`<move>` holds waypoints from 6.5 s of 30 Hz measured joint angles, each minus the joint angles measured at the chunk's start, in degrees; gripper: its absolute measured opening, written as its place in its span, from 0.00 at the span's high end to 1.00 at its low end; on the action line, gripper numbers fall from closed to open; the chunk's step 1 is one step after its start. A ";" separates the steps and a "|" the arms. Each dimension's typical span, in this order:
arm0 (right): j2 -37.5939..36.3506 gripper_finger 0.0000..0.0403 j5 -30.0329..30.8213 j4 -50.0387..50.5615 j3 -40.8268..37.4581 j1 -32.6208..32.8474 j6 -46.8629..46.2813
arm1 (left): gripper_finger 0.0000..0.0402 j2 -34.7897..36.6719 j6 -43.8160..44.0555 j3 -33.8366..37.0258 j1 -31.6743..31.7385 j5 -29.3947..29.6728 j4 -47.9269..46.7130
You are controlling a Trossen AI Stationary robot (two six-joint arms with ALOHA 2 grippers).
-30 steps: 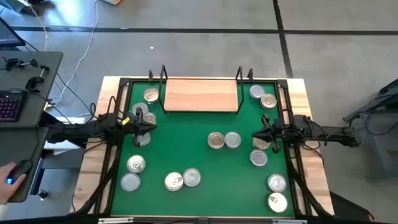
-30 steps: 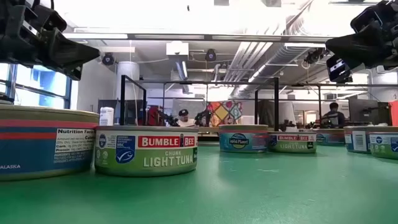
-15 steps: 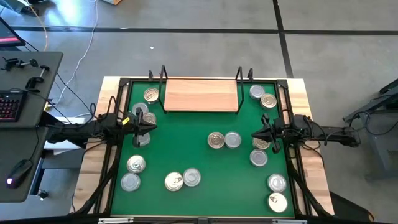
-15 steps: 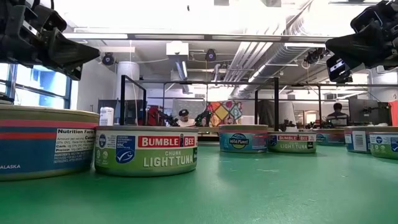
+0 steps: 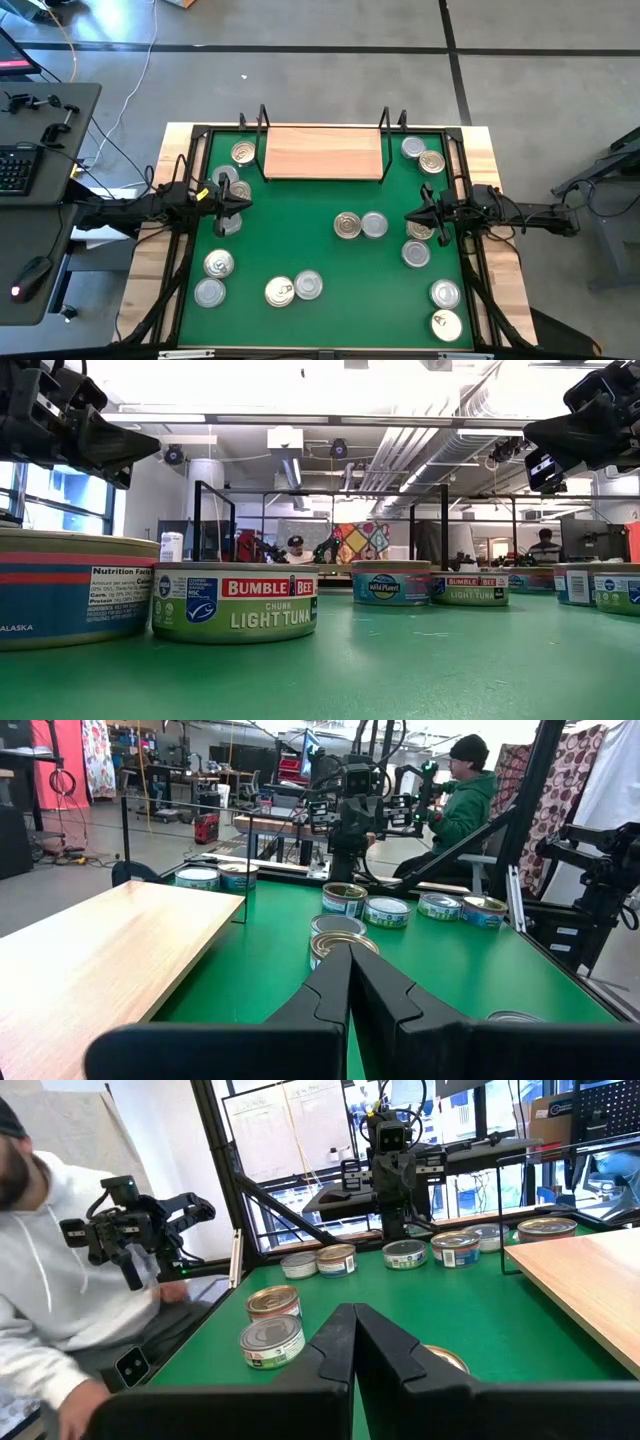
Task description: Stack canned seafood by type on shelf
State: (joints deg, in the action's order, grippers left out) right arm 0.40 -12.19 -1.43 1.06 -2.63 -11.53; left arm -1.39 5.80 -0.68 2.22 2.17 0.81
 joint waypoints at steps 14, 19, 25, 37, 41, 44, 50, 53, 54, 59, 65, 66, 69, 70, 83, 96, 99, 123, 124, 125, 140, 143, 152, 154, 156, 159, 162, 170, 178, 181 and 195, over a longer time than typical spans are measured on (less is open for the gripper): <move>0.00 1.00 0.00 -0.01 0.00 0.00 0.00 | 1.00 0.00 0.02 0.01 0.00 -0.02 0.01; 0.00 1.00 0.00 -0.01 -0.01 -0.02 0.00 | 1.00 0.00 0.10 0.00 0.02 -0.01 0.25; 0.00 1.00 0.00 0.01 0.00 -0.02 0.00 | 1.00 0.00 -0.45 0.01 0.00 0.26 1.10; 0.00 1.00 0.00 0.01 -0.02 0.00 0.02 | 1.00 -0.60 -3.07 -0.03 0.07 6.13 10.07; 0.00 1.00 0.01 0.01 -0.01 -0.02 0.00 | 1.00 -4.69 -6.97 -0.03 -1.39 5.80 13.41; 0.00 1.00 0.00 0.02 0.00 -0.02 0.01 | 1.00 -10.58 -7.11 -0.16 -3.09 7.71 18.71; 0.00 1.00 0.02 0.00 -0.02 0.00 0.02 | 1.00 -27.00 -6.44 -6.94 -6.14 15.15 19.76; 0.00 1.00 0.00 0.01 0.00 -0.02 0.00 | 1.00 -36.42 -6.45 -11.93 -7.22 17.81 19.86; 0.00 1.00 0.02 0.02 0.00 0.00 0.00 | 1.00 -39.48 -6.40 -13.61 -7.63 18.58 19.99; 0.00 1.00 0.01 0.02 -0.01 -0.01 0.01 | 0.96 -53.89 -6.08 -20.96 -9.91 23.29 20.45; 0.00 1.00 0.02 0.02 0.00 0.00 0.02 | 0.77 -68.08 -7.75 -27.23 -10.08 21.07 25.75; 0.00 1.00 0.01 0.02 -0.01 -0.02 0.00 | 0.73 -70.16 -6.85 -28.35 -9.63 20.17 26.19; 0.00 1.00 0.01 0.02 0.00 -0.02 0.01 | 0.61 -76.09 -4.06 -32.32 -7.28 16.13 27.86; 0.00 1.00 0.01 0.02 0.00 -0.02 0.01 | 0.57 -78.03 -3.41 -33.62 -6.49 14.13 28.02; 0.02 1.00 0.02 0.02 -0.02 0.00 0.02 | 0.57 -103.26 -4.60 -52.63 0.22 -11.54 20.29; 0.00 1.00 0.01 0.02 -0.02 -0.02 0.01 | 0.98 -109.87 -5.46 -56.36 0.97 -14.19 16.60; 0.00 1.00 0.01 0.02 -0.01 -0.01 0.01 | 0.98 -109.70 -5.21 -56.38 1.16 -13.72 16.20; 0.00 1.00 0.02 0.02 0.00 -0.02 0.01 | 1.00 -109.46 3.64 -45.23 1.14 -13.74 29.03; 0.00 1.00 0.02 0.02 -0.02 -0.02 -0.05 | 1.00 -109.46 3.68 -45.23 1.14 -13.73 28.97; 0.00 1.00 0.00 0.02 -0.02 0.00 -1.83 | 1.00 -109.46 3.69 -45.21 1.09 -13.72 28.99; 2.71 1.00 10.96 1.14 0.00 1.29 -22.54 | 1.00 -108.87 5.31 -44.89 -0.68 -14.75 19.65; 4.87 1.00 12.26 -0.26 0.00 1.88 -22.31 | 1.00 -107.94 5.97 -44.10 -1.03 -13.40 18.24; 10.68 1.00 13.06 -6.89 0.00 3.06 -19.23 | 1.00 -101.86 4.14 -43.73 -2.97 -10.86 6.84; 11.45 1.00 13.05 -7.95 0.00 3.06 -18.96 | 1.00 -98.83 4.09 -43.58 -3.84 -6.60 1.62; 11.93 1.00 13.07 -8.48 0.00 3.06 -18.33 | 1.00 -95.66 4.07 -43.40 -5.07 -1.47 -1.39; 12.66 1.00 13.09 -9.42 0.00 3.06 -16.98 | 1.00 -90.57 4.06 -43.62 -7.49 8.04 -0.94; 13.18 1.00 13.11 -10.44 0.00 3.06 -15.50 | 0.99 -88.47 3.96 -43.72 -10.05 16.91 3.27; 13.51 1.00 13.09 -10.66 0.00 3.06 -11.92 | 0.69 -92.22 -2.87 -54.03 -10.91 25.95 4.49; 13.51 1.00 12.11 -10.92 0.00 3.06 -9.47 | 0.29 -105.48 11.80 -79.77 -6.39 28.15 -28.58; 13.51 1.00 11.72 -10.91 0.00 3.06 -8.20 | 0.23 -110.65 18.46 -89.14 -3.97 25.41 -39.16; 13.53 1.00 10.25 -7.76 0.00 3.06 -5.97 | 0.20 -121.09 32.08 -99.55 1.48 14.65 -50.09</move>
State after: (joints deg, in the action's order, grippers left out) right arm 13.93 -1.93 -9.19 1.06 0.43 -17.50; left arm -122.48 37.88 -100.22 3.70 16.83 -49.28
